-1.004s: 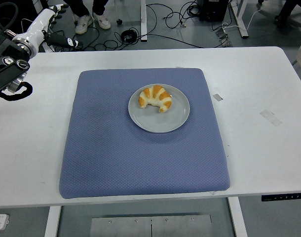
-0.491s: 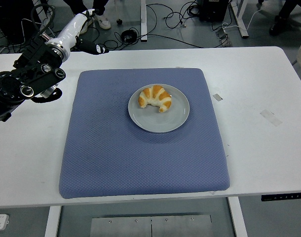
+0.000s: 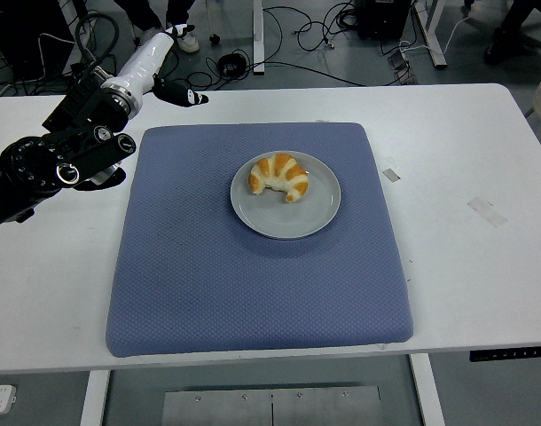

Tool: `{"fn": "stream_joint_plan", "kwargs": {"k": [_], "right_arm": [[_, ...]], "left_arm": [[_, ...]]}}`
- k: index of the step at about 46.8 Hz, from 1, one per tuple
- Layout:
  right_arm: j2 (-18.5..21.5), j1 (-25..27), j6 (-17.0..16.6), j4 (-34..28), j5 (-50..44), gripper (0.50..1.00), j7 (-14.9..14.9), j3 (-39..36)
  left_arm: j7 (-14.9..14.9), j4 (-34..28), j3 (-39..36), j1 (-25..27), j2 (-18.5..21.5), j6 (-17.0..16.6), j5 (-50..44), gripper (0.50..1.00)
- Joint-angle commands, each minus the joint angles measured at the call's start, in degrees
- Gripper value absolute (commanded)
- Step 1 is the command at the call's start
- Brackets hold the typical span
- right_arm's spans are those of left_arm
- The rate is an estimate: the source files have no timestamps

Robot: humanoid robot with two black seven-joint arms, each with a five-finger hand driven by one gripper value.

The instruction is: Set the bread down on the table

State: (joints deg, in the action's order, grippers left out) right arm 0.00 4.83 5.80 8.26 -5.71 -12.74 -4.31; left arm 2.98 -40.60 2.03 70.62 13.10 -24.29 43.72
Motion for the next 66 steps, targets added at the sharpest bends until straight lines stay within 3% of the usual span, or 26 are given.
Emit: {"fn": "stream_joint_plan", "kwargs": {"k": [1, 38, 66], "right_arm": [[0.0, 0.0, 0.0, 0.0, 0.0, 1.0, 0.0, 0.0], [0.0, 0.0, 0.0, 0.0, 0.0, 1.0, 0.0, 0.0], [0.0, 0.0, 0.0, 0.0, 0.0, 1.0, 0.0, 0.0]], "left_arm": [[0.0, 0.0, -0.01, -0.05, -0.09, -0.41, 0.05, 0.972], [-1.23, -0.27, -0.18, -0.13, -1.05, -0.76, 1.98, 0.972], [-1.23, -0.27, -0.1, -0.84, -4.57, -1.82, 9.19, 0.972]]}}
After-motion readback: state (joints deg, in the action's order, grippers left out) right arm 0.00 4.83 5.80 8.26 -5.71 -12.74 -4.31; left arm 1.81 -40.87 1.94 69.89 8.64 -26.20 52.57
